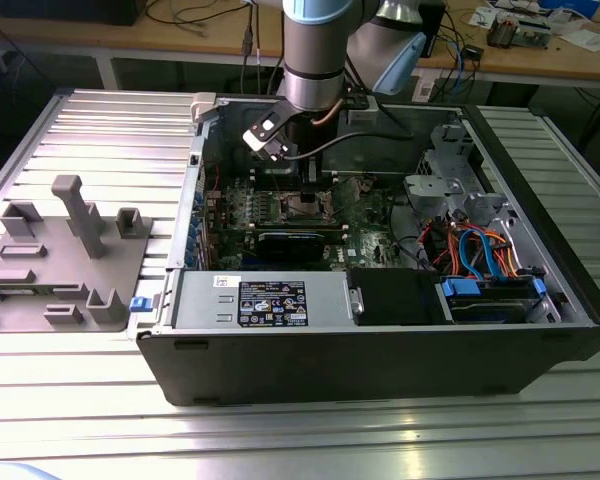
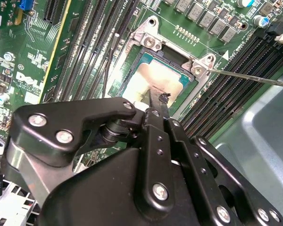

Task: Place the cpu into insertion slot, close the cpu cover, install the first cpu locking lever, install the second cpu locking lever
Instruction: 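Close the cpu cover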

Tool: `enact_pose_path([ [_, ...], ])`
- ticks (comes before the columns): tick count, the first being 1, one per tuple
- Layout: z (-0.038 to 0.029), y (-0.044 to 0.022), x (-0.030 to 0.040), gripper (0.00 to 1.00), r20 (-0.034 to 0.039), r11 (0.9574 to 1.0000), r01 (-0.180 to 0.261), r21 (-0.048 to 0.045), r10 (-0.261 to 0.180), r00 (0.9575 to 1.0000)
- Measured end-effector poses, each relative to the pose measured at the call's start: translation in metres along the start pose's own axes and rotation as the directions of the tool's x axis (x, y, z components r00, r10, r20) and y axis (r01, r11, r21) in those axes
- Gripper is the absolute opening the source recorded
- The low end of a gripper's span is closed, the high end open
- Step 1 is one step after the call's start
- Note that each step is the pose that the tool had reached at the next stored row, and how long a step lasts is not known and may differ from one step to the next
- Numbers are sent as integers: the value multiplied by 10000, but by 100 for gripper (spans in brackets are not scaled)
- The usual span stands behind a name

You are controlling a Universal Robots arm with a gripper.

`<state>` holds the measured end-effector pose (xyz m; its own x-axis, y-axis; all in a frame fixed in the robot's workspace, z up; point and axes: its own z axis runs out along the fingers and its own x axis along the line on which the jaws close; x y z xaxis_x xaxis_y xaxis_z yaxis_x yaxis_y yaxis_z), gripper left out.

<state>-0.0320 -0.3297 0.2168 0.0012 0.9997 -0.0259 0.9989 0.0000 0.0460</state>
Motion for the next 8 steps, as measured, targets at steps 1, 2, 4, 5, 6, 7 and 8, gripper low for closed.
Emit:
enact_pose_path([
  [1, 0, 0, 0, 11, -1, 10000, 0, 1, 0, 10000],
  [2, 0, 0, 0, 11, 0, 10000, 0, 1, 0, 10000],
  [4, 0, 0, 0, 11, 0, 10000, 0, 1, 0, 10000],
  [5, 0, 0, 0, 11, 0, 10000, 0, 2, 0, 10000],
  [6, 0, 0, 0, 11, 0, 10000, 0, 2, 0, 10000],
  [7, 0, 0, 0, 11, 0, 10000, 0, 2, 0, 10000],
  [8, 0, 1, 0, 11, 0, 10000, 0, 2, 0, 10000],
])
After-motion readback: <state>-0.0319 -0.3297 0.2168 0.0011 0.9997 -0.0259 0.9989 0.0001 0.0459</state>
